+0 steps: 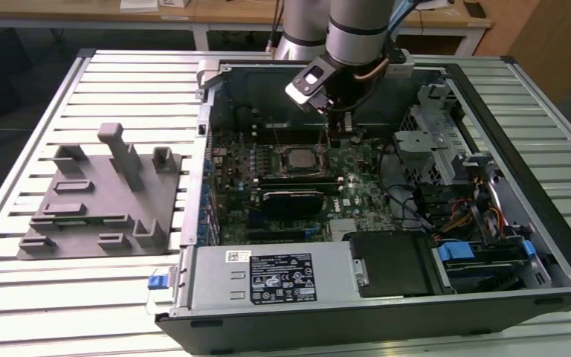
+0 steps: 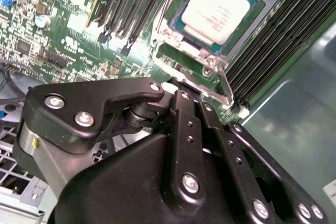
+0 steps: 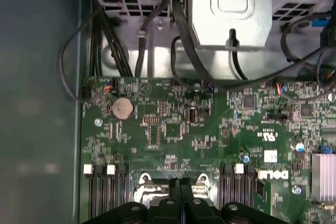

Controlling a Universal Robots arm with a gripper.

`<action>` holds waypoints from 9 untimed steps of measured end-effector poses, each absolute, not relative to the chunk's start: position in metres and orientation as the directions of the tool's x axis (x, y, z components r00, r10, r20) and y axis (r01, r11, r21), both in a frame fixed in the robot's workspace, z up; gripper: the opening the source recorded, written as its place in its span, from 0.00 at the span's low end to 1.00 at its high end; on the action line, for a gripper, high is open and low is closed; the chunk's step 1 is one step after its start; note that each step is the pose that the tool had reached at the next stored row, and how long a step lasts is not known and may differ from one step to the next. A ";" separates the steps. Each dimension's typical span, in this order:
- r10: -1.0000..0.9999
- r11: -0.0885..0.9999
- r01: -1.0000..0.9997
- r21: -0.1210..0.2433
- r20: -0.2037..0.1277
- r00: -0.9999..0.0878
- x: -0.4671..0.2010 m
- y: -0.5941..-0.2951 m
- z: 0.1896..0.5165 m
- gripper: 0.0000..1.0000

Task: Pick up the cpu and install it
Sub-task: 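Close the cpu cover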

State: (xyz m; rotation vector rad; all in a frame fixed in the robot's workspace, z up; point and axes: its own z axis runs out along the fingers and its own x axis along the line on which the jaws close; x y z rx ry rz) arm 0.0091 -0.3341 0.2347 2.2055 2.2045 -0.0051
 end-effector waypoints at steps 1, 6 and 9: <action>1.000 0.000 1.000 0.014 -0.019 0.001 0.008 -0.334 0.235 0.11; 1.000 0.000 1.000 0.014 -0.019 0.001 0.004 -0.334 0.234 0.11; 1.000 0.000 1.000 0.014 -0.019 0.001 0.004 -0.334 0.234 0.11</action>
